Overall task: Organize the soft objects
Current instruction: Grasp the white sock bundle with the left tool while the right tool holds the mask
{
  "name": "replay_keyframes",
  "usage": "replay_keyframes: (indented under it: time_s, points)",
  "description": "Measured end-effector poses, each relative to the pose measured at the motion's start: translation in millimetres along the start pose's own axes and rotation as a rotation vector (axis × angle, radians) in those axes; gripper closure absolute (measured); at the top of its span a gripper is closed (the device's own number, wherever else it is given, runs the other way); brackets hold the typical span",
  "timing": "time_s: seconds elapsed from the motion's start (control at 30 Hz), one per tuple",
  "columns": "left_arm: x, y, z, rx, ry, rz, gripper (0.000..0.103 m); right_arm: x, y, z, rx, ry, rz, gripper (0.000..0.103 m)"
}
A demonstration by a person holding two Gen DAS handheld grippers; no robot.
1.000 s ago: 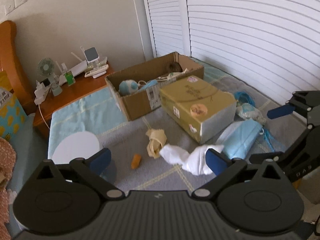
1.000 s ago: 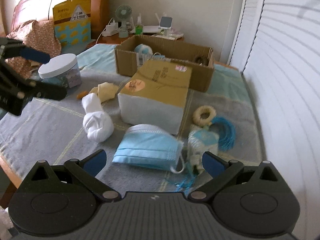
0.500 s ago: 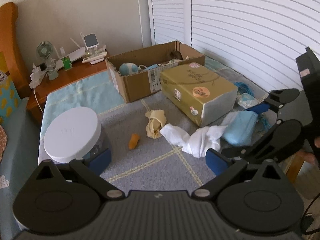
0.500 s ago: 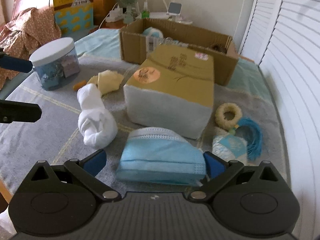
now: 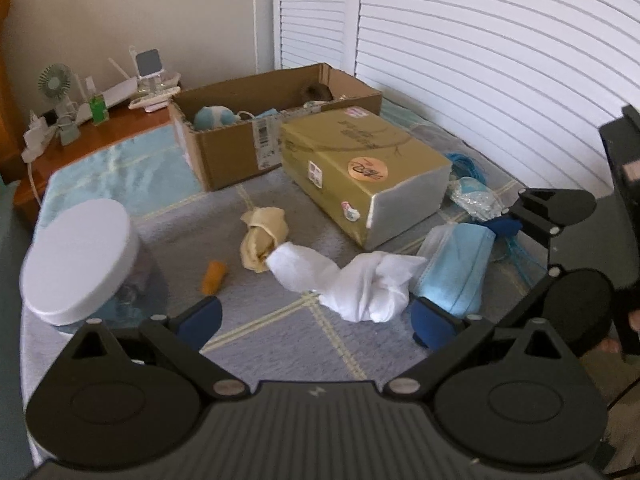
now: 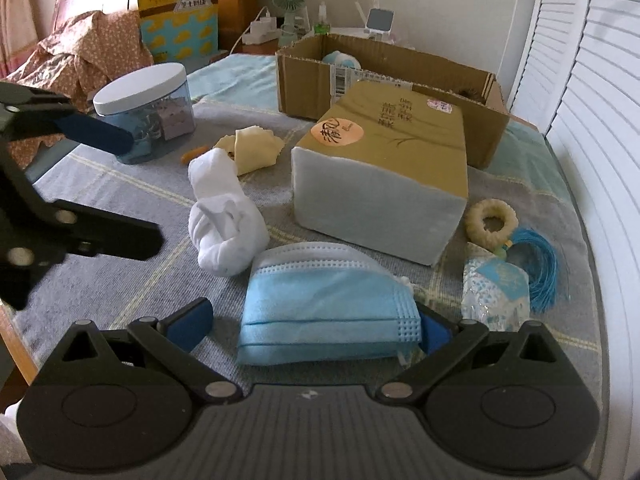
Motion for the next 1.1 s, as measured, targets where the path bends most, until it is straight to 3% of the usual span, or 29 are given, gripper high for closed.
replay_keyframes:
  time_s: [0.23, 0.4, 0.53, 0.6, 0.8, 1.1]
  points:
    - [-20.5, -9.4, 4.7, 0.058, 0.059, 0.067, 0.006, 4.2, -1.0, 4.9, 0.022, -0.028, -0.018, 0.000]
    - [-29.2, -12.6, 0.6, 0.115, 0.061, 0.102, 0.025, 6.0, -1.1, 6.5, 0.031, -0.045, -0.025, 0.000]
    - [-35.5, -15.6, -4.7, 0.131, 0.047, 0.099, 0.033, 7.8, -1.8, 8.1, 0.035, -0.051, -0.028, 0.000]
    - [-35.9, -17.0, -6.5, 0.134, 0.041, 0.110, 0.048, 8.1, -1.7, 8.2, 0.035, -0.052, -0.028, 0.000]
    - [-24.5, -12.5, -4.9, 0.128, 0.044, 0.100, 0.051, 7.9, -1.7, 8.0, 0.033, -0.052, -0.026, 0.000]
    - [-0.8, 13.4, 11.2, 0.105, 0.063, 0.013, 0.050, 5.2, -0.1, 3.7, 0.008, -0.031, -0.003, 0.000]
Point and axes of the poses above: each gripper's, at about its wrist camera, not at the fingertips, and x roughly against the way its jaws point, y to its left, z to its underside, the point moved 5 cm from there along -x, roughly the way its jaws point, and after that the axes turned 8 degrees about -z, right-handed, at the moved point
